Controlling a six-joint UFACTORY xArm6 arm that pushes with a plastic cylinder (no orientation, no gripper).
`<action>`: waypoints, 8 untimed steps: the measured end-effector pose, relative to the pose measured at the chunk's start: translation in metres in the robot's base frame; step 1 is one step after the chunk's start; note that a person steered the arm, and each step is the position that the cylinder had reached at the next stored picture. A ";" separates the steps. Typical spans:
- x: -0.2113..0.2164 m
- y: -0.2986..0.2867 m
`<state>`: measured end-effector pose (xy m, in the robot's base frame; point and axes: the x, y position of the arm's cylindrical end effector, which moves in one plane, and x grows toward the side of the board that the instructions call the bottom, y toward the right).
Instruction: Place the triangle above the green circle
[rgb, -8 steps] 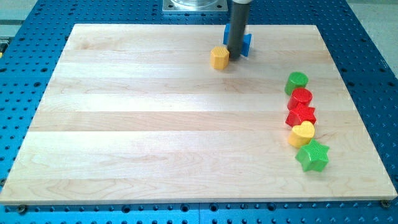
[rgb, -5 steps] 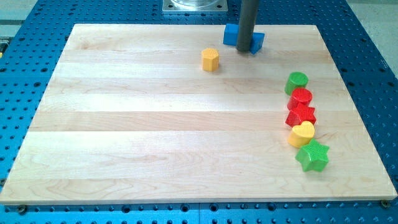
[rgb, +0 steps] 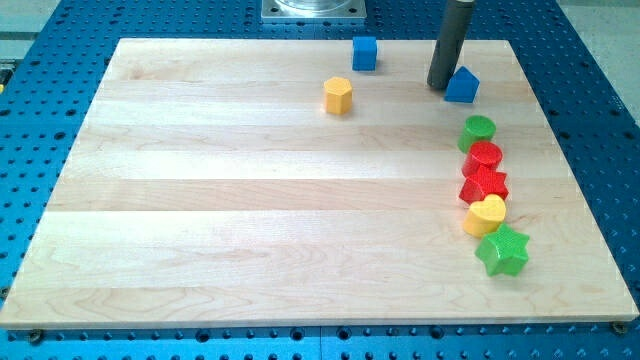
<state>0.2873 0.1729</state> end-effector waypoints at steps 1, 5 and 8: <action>-0.015 0.016; 0.050 0.042; 0.113 -0.157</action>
